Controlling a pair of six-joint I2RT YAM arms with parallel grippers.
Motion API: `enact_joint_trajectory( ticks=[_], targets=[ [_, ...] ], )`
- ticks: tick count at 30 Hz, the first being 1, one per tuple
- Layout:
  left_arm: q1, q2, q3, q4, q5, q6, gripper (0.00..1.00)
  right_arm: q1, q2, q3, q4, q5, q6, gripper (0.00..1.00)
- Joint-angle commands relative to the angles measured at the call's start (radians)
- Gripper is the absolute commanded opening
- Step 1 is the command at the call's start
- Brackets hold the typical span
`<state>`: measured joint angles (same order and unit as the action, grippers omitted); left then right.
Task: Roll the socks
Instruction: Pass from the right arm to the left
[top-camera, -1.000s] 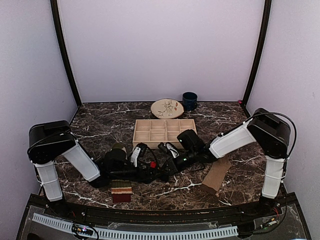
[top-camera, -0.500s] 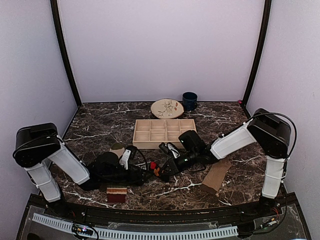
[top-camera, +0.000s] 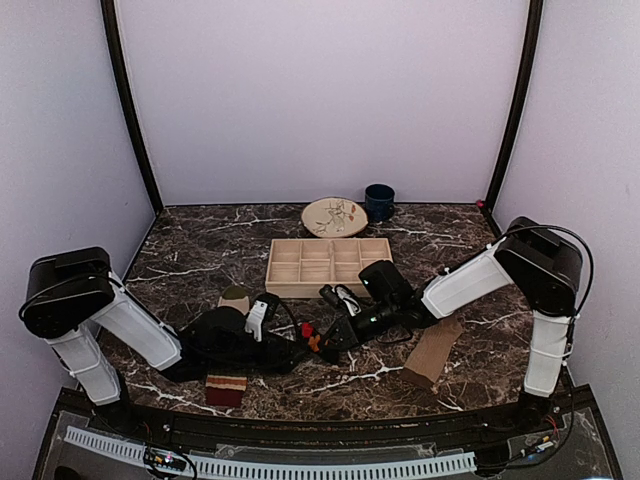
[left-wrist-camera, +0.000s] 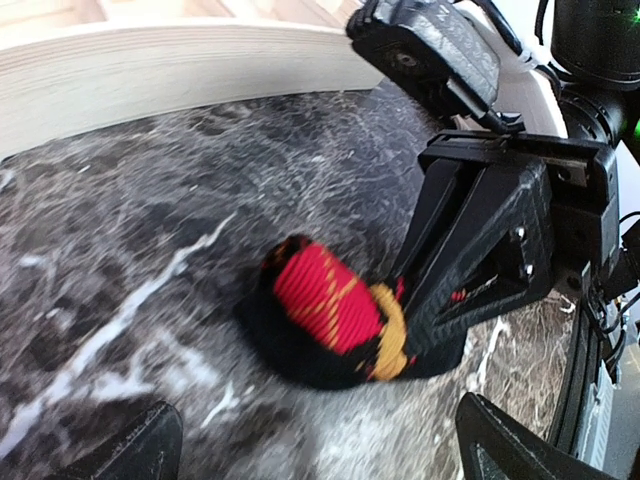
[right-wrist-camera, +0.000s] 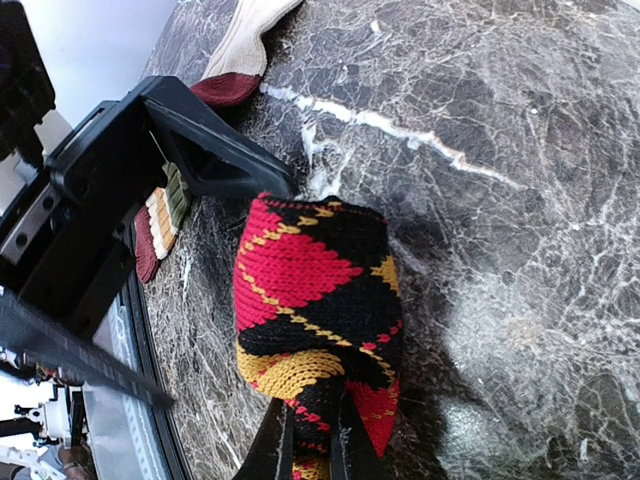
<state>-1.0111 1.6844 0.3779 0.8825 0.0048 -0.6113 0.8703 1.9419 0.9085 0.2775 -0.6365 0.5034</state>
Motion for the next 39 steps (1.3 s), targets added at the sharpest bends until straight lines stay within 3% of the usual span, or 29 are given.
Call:
enact_joint_trajectory(
  ticks=[1, 19, 39],
  targets=[
    [-0.018, 0.126, 0.014, -0.176, 0.046, -0.061, 0.98, -0.010, 0.012, -0.032, -0.090, 0.054, -0.002, 0.00],
    [-0.057, 0.266, 0.104, -0.209, 0.093, -0.149, 0.98, -0.009, -0.018, -0.079, -0.013, 0.031, 0.026, 0.00],
    [-0.057, 0.393, -0.021, 0.077, 0.100, -0.258, 0.82, -0.007, -0.001, -0.120, 0.073, 0.026, 0.072, 0.00]
  ],
)
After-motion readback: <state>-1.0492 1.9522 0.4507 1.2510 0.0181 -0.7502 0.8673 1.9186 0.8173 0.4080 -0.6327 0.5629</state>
